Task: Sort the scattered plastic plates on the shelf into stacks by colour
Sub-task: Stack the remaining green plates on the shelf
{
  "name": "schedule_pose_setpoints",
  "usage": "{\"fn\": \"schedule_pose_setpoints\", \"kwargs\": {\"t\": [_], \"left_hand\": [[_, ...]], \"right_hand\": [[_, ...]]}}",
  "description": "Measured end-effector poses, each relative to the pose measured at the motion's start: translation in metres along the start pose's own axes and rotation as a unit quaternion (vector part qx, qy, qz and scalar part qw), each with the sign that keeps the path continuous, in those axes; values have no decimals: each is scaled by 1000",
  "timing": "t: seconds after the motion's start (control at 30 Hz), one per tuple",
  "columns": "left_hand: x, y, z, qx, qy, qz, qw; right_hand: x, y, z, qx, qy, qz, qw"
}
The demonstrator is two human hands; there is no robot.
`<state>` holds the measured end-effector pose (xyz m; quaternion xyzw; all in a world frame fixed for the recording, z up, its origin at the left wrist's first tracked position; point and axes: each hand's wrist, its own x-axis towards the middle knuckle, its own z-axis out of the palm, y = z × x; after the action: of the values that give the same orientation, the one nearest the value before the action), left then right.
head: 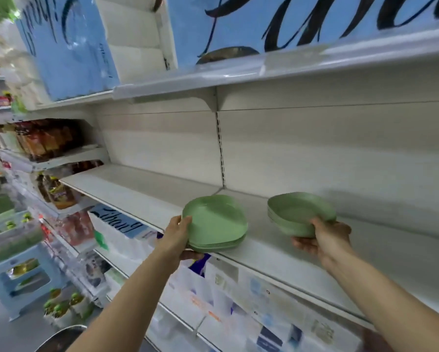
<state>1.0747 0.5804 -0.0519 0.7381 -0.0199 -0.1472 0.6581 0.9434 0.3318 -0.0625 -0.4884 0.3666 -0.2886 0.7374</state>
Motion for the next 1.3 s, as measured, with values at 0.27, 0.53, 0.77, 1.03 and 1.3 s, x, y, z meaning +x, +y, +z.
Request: {"fn": "schedule_pose_setpoints", "kwargs": {"t": [0.27,0.53,0.77,1.03,1.3], "left_hand": [[121,22,1,93,-108,-1,990],[197,35,14,91,-187,-11,978],[233,31,22,363,-165,131,908],[218,1,-18,412,-233,444,761],[225,1,11,409,-277,412,765]], "right_hand": [[30,12,63,13,88,4,996],[45,33,100,42,136,-12,990],[32,28,95,-65,141,4,988],[11,26,64,-639,147,-244,714],[47,38,84,-676,24,-235,698]]}}
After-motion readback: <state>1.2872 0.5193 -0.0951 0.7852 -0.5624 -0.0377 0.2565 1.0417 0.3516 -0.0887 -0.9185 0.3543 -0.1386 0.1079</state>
